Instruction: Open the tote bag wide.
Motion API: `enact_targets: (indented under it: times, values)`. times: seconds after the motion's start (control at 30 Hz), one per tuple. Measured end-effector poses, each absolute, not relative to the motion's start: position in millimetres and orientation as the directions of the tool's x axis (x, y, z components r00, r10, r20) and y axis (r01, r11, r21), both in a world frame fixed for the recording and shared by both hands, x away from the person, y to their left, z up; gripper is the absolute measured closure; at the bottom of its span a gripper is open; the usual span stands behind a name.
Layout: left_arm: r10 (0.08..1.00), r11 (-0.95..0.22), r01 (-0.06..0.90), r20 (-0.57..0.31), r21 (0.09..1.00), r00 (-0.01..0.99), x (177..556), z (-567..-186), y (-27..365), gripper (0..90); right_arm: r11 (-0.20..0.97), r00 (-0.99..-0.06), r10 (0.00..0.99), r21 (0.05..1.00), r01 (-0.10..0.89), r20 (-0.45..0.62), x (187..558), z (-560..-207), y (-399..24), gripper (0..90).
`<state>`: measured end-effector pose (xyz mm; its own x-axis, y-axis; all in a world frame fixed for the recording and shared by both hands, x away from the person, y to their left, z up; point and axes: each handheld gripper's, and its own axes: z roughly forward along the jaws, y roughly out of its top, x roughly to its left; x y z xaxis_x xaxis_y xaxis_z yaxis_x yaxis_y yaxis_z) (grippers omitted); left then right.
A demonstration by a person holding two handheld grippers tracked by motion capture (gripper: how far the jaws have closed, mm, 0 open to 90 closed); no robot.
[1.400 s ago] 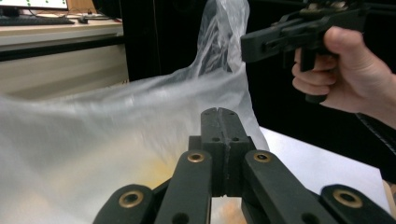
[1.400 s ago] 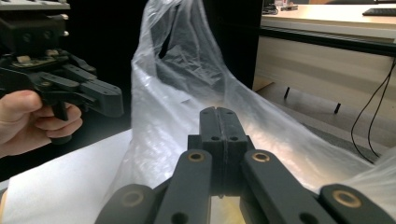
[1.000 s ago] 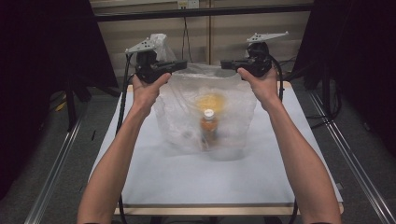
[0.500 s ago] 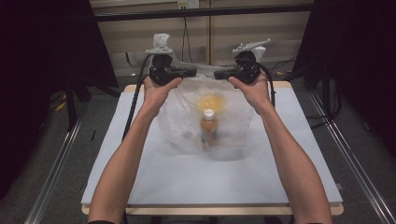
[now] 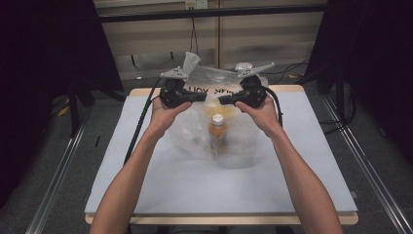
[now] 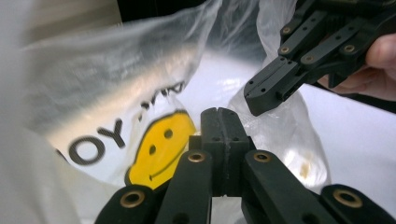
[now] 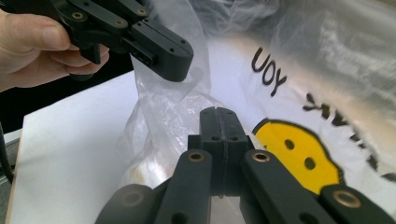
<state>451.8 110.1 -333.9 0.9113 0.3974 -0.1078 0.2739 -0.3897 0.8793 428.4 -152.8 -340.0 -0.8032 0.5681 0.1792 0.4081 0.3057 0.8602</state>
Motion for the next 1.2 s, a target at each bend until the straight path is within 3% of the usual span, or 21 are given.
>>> enact_targets:
  times: [0.87, 1.2]
  values:
    - [0.276, -0.436, 0.253, -0.139, 0.864, 0.951, 401, -379, 108, 90.0, 0.336, -0.827, 0.516, 0.835, 0.436, 0.224, 388, -368, -164, 90.0]
    - [0.253, -0.435, 0.274, -0.176, 0.858, 0.951, 395, -402, 109, 90.0, 0.316, -0.826, 0.504, 0.836, 0.448, 0.253, 376, -394, -169, 90.0]
